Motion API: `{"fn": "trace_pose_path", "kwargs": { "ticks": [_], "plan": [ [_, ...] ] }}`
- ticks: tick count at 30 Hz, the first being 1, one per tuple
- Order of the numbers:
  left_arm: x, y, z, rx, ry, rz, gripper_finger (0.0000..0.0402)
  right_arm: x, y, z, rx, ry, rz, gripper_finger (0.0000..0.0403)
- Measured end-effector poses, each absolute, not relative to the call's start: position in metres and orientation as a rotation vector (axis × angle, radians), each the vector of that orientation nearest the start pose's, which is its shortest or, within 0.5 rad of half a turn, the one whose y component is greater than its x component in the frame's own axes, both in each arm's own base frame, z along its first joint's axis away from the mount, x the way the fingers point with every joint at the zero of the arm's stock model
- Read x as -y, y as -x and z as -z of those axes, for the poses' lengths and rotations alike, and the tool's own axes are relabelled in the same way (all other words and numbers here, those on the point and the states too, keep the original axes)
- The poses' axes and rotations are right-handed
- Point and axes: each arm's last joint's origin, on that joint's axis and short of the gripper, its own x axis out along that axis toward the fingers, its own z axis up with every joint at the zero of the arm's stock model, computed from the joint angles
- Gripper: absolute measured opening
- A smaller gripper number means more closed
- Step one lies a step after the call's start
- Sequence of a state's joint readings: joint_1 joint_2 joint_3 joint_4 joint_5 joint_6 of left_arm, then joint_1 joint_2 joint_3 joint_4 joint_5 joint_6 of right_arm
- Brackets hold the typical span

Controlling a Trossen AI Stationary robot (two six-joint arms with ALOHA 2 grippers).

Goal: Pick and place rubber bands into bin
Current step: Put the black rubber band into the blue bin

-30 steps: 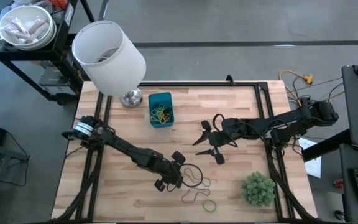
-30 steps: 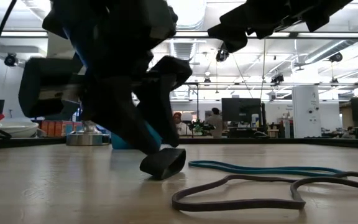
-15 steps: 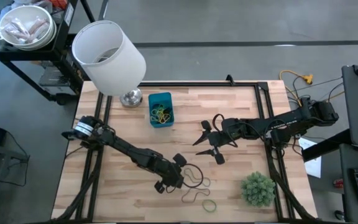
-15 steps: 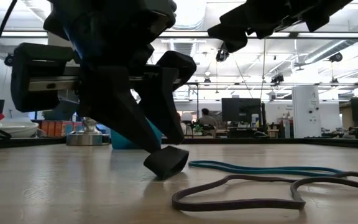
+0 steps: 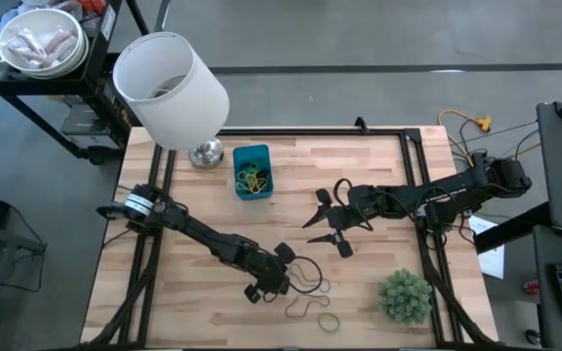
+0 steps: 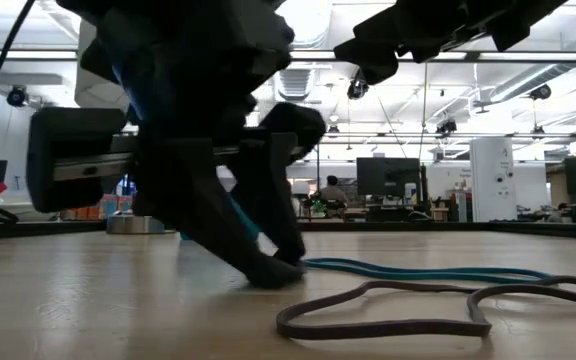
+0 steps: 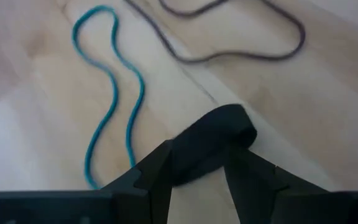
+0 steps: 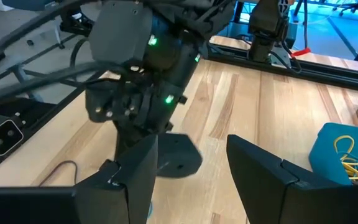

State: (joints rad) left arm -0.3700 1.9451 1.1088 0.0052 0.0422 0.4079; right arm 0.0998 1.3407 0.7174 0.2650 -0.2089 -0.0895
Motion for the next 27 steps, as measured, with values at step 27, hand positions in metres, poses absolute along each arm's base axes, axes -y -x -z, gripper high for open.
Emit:
{"fn": "trace_pose_path", "kwargs": {
  "ticks": [27],
  "plan": [
    [0.1399, -0.3719, -0.1384, -0.747, -0.560, 0.562, 0.0000, -0.0342, -0.2813, -0.2313, -0.355, 0.067, -0.321, 0.0187]
  ]
}}
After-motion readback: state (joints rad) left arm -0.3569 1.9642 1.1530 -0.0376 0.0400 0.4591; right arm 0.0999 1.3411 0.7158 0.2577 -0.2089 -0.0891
